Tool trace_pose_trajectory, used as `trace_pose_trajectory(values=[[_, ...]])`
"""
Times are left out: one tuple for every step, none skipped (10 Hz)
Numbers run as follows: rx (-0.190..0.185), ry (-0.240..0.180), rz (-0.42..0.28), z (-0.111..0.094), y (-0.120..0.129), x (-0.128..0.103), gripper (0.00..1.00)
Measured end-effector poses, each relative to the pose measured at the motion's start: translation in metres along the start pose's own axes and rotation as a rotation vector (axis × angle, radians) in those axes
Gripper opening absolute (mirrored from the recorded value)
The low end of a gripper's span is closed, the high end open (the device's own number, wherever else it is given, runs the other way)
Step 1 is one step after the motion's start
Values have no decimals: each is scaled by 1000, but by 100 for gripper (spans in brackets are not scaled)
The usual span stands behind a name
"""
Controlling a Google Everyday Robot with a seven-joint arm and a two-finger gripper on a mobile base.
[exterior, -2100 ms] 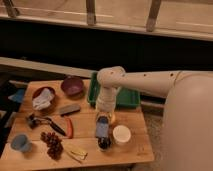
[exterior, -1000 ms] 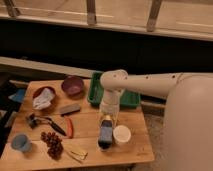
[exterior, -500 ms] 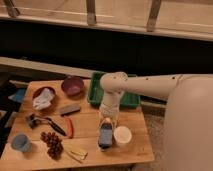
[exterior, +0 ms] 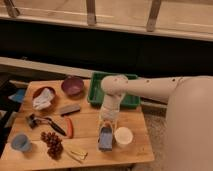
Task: Place sponge in metal cup
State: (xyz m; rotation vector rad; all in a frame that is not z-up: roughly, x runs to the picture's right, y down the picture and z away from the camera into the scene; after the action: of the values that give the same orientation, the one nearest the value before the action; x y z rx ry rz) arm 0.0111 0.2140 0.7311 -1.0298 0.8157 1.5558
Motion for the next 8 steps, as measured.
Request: trace_pose_trajectory(values=[[-4, 9, -5, 2, 0, 1, 18], [-7, 16, -11, 3, 0, 2, 28], [-7, 24, -21, 5, 1, 3, 40], [-6, 29, -32, 6, 4, 4, 50], [-6, 32, -42, 7, 5, 5, 58], [-8, 35, -55, 8, 6, 6, 68], [-15, 33, -68, 7, 7, 7, 78], [-23, 30, -72, 7, 8, 8, 80]])
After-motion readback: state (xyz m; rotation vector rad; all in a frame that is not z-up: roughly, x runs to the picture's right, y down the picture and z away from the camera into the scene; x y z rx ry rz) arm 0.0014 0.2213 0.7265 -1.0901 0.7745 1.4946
